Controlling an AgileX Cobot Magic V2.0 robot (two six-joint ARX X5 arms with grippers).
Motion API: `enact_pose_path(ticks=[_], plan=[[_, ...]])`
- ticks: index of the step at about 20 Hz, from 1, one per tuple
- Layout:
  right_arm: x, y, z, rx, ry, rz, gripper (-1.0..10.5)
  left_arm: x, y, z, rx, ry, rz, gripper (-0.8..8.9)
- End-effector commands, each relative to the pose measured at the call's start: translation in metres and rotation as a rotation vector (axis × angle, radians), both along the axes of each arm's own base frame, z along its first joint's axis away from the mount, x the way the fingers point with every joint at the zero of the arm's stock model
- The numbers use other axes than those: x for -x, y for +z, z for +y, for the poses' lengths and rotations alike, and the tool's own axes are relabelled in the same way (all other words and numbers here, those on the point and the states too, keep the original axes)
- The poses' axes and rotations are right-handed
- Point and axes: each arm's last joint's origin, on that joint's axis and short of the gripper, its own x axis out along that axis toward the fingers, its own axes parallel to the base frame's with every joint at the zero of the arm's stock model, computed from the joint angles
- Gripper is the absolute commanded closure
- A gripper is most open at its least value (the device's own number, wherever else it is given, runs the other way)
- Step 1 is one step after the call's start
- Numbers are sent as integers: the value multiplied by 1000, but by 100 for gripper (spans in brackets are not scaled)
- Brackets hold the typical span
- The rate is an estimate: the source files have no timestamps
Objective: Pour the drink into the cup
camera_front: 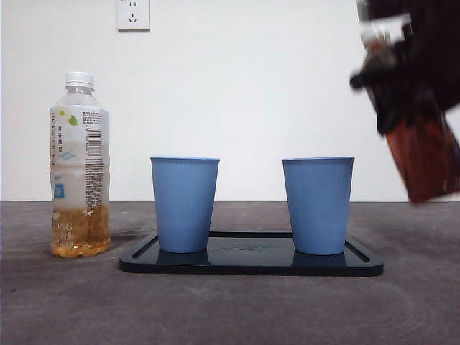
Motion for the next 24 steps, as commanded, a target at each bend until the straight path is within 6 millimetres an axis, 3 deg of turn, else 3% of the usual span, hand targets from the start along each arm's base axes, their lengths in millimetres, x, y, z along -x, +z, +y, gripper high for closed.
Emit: enact_pose_path(ticks=[1,4,8,13,22,24], plan=[[0,-12,0,-127,-10,-133,749,1,6,0,-9,-12,-45,287],[11,-39,-5,-188,-13,-236,749,1,6,0,-9,-12,-45,287],[20,-57,-15,-236,-13,-310,749,1,6,0,-9,-12,-45,287],[8,-67,-27,-253,-15,-304,749,1,6,0,-9,-12,-45,287],[0,-78,-28,-247,-24,-294,747,1,6,0,-12,-12,-47,287],[0,-77,-28,-250,-23,-306,688,1,6,0,-12,-12,-46,287]])
